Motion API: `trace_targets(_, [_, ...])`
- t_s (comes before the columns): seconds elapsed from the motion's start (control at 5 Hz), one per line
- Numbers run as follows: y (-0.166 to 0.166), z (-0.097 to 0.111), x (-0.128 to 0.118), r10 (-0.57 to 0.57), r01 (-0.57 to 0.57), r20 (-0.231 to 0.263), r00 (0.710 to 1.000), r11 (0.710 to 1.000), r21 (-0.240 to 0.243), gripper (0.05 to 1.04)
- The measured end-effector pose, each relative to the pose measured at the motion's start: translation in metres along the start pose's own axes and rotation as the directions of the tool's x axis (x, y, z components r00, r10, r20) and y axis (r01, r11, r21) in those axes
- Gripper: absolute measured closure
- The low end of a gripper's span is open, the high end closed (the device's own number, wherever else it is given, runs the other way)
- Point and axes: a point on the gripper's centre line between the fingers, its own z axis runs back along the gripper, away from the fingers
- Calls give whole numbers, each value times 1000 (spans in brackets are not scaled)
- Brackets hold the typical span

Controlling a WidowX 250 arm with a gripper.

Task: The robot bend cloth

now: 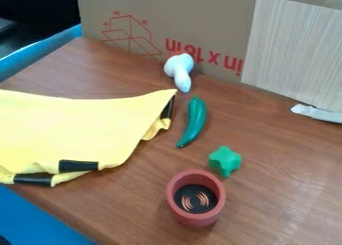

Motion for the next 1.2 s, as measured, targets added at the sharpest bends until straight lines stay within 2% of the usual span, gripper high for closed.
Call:
trace_targets(0.2, [-31,-7,6,-5,4,-43,999,1000,-28,1029])
trace_targets(0.4, [-58,-18,6,2,-5,-80,997,1000,-30,1029])
trace_targets(0.6, [-96,-32,6,-6,0,-118,993,999,-53,1029])
trace_targets(1.0, [-161,-54,10,-15,-4,-174,985,995,-104,1029])
trace_targets(1.2, [-178,-64,14,-4,-13,-171,985,995,-98,1029])
